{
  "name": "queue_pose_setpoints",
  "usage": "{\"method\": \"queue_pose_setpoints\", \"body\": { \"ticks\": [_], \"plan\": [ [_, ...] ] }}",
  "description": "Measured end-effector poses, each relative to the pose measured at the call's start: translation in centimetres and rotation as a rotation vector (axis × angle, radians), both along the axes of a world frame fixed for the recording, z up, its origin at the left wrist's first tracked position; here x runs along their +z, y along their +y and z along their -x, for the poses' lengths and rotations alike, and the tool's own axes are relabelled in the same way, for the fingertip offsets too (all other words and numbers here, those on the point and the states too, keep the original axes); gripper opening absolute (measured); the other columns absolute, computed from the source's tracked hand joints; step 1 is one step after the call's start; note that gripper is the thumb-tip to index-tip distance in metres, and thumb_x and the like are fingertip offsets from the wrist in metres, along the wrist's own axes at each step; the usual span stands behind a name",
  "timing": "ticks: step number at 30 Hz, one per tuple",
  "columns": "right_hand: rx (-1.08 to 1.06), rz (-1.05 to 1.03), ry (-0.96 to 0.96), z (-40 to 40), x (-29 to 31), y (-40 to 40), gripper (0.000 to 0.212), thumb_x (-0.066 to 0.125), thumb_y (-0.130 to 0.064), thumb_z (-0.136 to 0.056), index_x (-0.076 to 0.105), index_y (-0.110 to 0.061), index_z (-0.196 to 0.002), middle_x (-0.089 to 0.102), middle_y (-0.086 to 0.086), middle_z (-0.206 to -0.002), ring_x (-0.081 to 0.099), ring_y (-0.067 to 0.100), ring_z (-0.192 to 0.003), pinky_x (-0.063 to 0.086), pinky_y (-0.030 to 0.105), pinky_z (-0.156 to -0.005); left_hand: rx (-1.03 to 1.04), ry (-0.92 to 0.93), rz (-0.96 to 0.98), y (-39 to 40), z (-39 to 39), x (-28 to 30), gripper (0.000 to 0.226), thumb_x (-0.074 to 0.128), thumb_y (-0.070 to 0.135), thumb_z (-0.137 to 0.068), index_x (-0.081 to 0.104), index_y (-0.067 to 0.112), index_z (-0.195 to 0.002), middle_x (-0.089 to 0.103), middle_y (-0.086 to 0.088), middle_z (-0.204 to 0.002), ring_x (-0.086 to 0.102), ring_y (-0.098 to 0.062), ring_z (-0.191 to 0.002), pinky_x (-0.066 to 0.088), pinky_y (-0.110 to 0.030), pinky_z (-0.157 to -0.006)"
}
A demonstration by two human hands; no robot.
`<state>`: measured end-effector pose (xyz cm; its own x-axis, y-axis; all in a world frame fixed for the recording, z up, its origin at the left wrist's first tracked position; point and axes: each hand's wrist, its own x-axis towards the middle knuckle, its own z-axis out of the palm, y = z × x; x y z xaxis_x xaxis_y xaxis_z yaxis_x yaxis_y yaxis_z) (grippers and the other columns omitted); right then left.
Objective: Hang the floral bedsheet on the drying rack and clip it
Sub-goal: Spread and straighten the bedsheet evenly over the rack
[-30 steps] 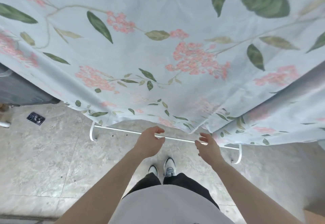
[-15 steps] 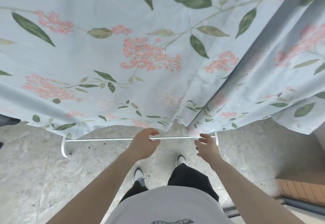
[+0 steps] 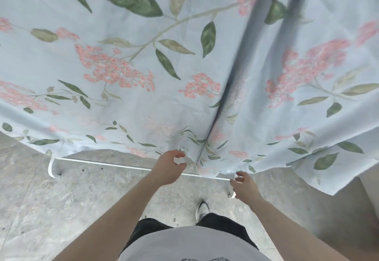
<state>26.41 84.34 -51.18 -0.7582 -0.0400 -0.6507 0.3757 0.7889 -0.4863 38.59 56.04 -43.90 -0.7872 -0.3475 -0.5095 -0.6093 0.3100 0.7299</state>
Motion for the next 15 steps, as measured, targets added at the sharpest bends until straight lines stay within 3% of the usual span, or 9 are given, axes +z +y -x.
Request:
{"method": "queue_pose_setpoints", "body": {
  "ticks": [2, 3, 6, 9, 12, 15],
  "plan": [
    [0.023, 0.019, 0.023, 2.2, 0.5, 1.5, 0.048, 0.068, -0.03, -0.094, 0.052, -0.022, -0.138, 0.064, -0.002, -0.12, 0.069, 0.025, -0.101, 0.059, 0.051, -0.091, 0.036, 0.036, -0.016, 2.7, 2.0, 0.6, 0.033, 0.069, 0.029, -0.093, 0.065, 0.03, -0.126, 0.062, 0.0, -0.119, 0.06, -0.005, -0.073, 0.054, -0.036, -0.082],
    [0.035, 0.019, 0.022, 3.5, 0.7, 3.1, 0.048, 0.068, -0.03, -0.094, 0.052, -0.021, -0.138, 0.064, -0.003, -0.119, 0.069, 0.025, -0.103, 0.059, 0.051, -0.091, 0.054, 0.062, -0.008, 4.6, 3.3, 0.8, 0.032, 0.069, 0.029, -0.093, 0.065, 0.031, -0.125, 0.059, -0.001, -0.125, 0.061, -0.004, -0.074, 0.055, -0.038, -0.086],
    [0.052, 0.004, 0.026, 6.0, 0.5, 6.6, 0.05, 0.068, -0.032, -0.093, 0.052, -0.021, -0.139, 0.064, -0.005, -0.114, 0.068, 0.026, -0.105, 0.057, 0.051, -0.094, 0.052, 0.125, 0.015, 8.4, 6.3, 1.6, 0.038, 0.071, 0.028, -0.093, 0.064, 0.033, -0.13, 0.035, 0.009, -0.155, 0.063, -0.008, -0.099, 0.054, -0.032, -0.092],
    [0.044, -0.002, 0.021, 6.9, 1.0, 9.5, 0.051, 0.068, -0.029, -0.094, 0.05, -0.019, -0.141, 0.062, -0.002, -0.117, 0.069, 0.026, -0.099, 0.059, 0.05, -0.091, 0.024, 0.135, 0.063, 10.9, 8.3, 2.0, 0.048, 0.073, 0.026, -0.091, 0.061, 0.033, -0.137, 0.015, 0.009, -0.167, 0.055, -0.015, -0.127, 0.047, -0.035, -0.107],
    [0.0, 0.005, -0.004, 7.3, 1.5, 11.9, 0.053, 0.067, -0.026, -0.096, 0.046, -0.017, -0.144, 0.059, 0.002, -0.122, 0.069, 0.026, -0.09, 0.061, 0.045, -0.084, -0.029, 0.143, 0.105, 12.3, 10.0, 2.7, 0.063, 0.067, 0.025, -0.093, 0.048, 0.029, -0.153, 0.023, 0.007, -0.167, 0.038, -0.019, -0.148, 0.036, -0.041, -0.119],
    [-0.032, -0.019, -0.014, 7.7, 1.4, 13.4, 0.056, 0.067, -0.029, -0.096, 0.043, -0.019, -0.146, 0.059, 0.002, -0.125, 0.07, 0.024, -0.09, 0.06, 0.048, -0.088, -0.097, 0.112, 0.126, 12.9, 11.5, 3.5, 0.07, 0.06, 0.025, -0.097, 0.032, 0.025, -0.161, 0.029, 0.003, -0.167, 0.042, -0.029, -0.144, 0.035, -0.043, -0.12]
  ]
}}
